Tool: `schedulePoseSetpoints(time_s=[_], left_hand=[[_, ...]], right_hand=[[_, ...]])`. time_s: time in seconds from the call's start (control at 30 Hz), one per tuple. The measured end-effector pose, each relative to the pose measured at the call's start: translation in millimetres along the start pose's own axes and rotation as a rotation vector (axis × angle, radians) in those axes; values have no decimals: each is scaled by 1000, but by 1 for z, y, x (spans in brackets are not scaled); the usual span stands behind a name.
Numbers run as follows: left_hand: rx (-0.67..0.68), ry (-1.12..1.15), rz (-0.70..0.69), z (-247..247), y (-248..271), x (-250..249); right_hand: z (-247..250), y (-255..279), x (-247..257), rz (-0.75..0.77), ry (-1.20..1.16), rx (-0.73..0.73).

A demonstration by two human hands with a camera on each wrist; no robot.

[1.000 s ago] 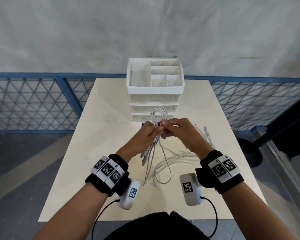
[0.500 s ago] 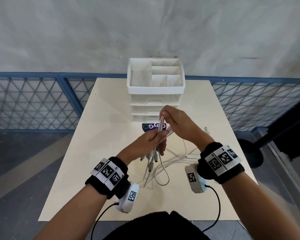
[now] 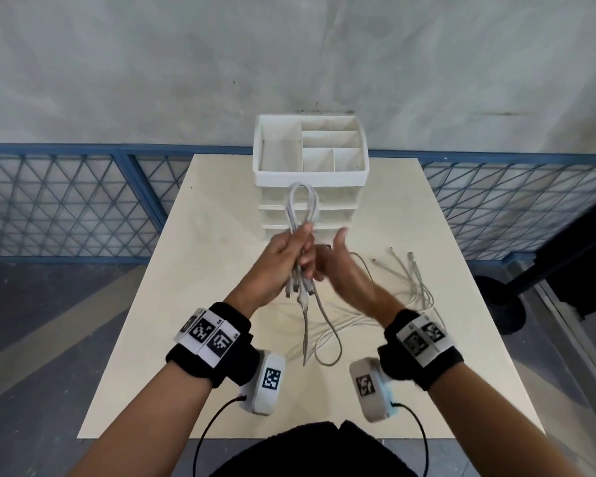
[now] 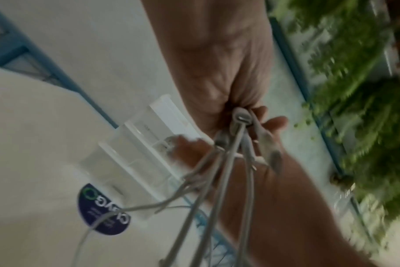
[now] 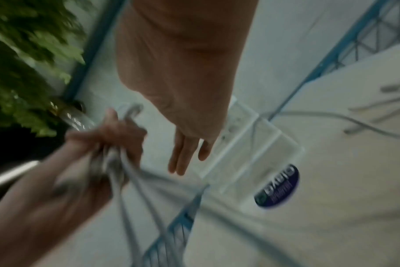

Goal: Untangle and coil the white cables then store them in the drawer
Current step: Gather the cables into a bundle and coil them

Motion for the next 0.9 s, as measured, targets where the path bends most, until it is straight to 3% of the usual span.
schedulePoseSetpoints(time_s=[0.13,0.27,0.4,0.5,0.67,0.9], left_hand=[[-188,35,-96,28,-12,-21],[-374,-128,-205,56,-14,-31],[-482,-343,-229,77,-13,-29],[-436,-485,-231,81,-10,-26],[-190,-672,-204,45,-3,-8],[-23,-322,-148,1,10,14]], right_hand=[[-31,24,-24,5,232,219],[-16,20,-23,-11,232,159],[-2,16,-26,-12,552,91],[0,20,-3,43,678,129],[10,11,38,153,698,102],[19,8,51,36,485,34]])
Point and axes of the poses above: each hand's wrist, its own y-axis away from the middle knuckle, its own z-axis out of the back of the hand, x = y × z, the point moved 6 cm from there along -y, towards the middle knuckle, and after that the axes turned 9 degrees about -x, right-handed, at the moved point
